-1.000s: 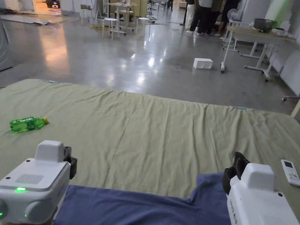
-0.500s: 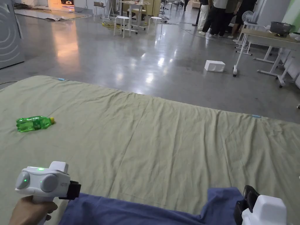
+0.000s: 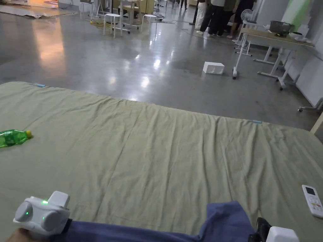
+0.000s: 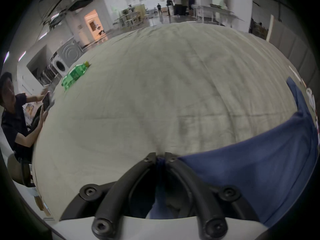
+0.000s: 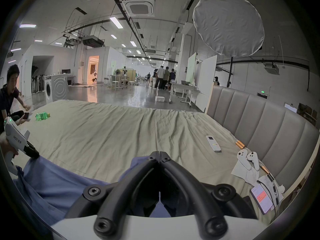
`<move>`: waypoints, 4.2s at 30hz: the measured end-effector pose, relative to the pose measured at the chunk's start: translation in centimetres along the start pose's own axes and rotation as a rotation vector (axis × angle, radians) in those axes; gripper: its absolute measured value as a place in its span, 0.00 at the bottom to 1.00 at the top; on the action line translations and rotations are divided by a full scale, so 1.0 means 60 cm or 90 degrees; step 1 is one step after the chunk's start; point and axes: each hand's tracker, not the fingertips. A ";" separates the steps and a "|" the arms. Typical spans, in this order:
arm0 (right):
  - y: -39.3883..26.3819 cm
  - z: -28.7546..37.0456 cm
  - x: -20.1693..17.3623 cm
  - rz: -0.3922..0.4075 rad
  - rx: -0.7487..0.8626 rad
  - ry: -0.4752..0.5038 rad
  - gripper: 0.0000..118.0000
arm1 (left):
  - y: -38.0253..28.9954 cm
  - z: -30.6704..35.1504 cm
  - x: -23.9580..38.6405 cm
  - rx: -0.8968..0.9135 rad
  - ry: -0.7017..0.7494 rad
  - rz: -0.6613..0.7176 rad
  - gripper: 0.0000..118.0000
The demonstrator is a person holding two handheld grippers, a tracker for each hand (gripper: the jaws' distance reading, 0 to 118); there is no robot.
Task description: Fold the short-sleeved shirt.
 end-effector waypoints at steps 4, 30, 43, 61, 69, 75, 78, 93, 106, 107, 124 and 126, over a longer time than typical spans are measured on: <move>-0.018 -0.020 0.027 0.002 -0.031 -0.002 0.00 | -0.005 -0.005 -0.006 0.004 0.003 0.030 0.03; -0.101 -0.341 0.085 0.019 -0.476 0.122 0.41 | -0.047 0.108 -0.038 0.090 -0.020 0.101 0.02; -0.078 -0.281 0.109 -0.039 -0.389 0.148 0.00 | -0.050 0.116 -0.030 0.093 -0.031 0.094 0.02; -0.018 0.045 0.184 0.015 -0.254 0.151 0.00 | -0.158 0.282 -0.100 0.189 -0.096 0.154 0.02; -0.088 0.152 0.193 0.048 -0.306 0.131 0.00 | -0.263 0.299 -0.095 0.147 -0.111 0.146 0.02; -0.195 0.158 0.178 0.062 -0.393 0.133 0.00 | -0.326 0.254 -0.075 0.080 -0.085 0.112 0.02; -0.230 0.152 0.164 0.092 -0.408 0.122 0.00 | -0.344 0.231 -0.067 0.046 -0.078 0.091 0.02; -0.205 0.177 0.130 0.156 -0.373 0.049 0.76 | -0.349 0.236 -0.068 0.062 -0.070 0.102 0.40; -0.027 0.174 0.078 -0.018 0.033 0.017 0.83 | -0.179 0.353 0.028 0.382 -0.049 0.105 0.53; -0.014 0.173 0.065 -0.038 0.057 0.028 0.82 | -0.169 0.366 0.044 0.419 -0.029 0.102 0.53; 0.075 0.169 -0.054 -0.033 0.209 -0.038 0.00 | -0.129 0.444 0.102 0.587 0.051 0.097 0.00; 0.078 0.167 -0.057 -0.040 0.207 -0.032 0.00 | -0.134 0.445 0.096 0.586 0.049 0.105 0.00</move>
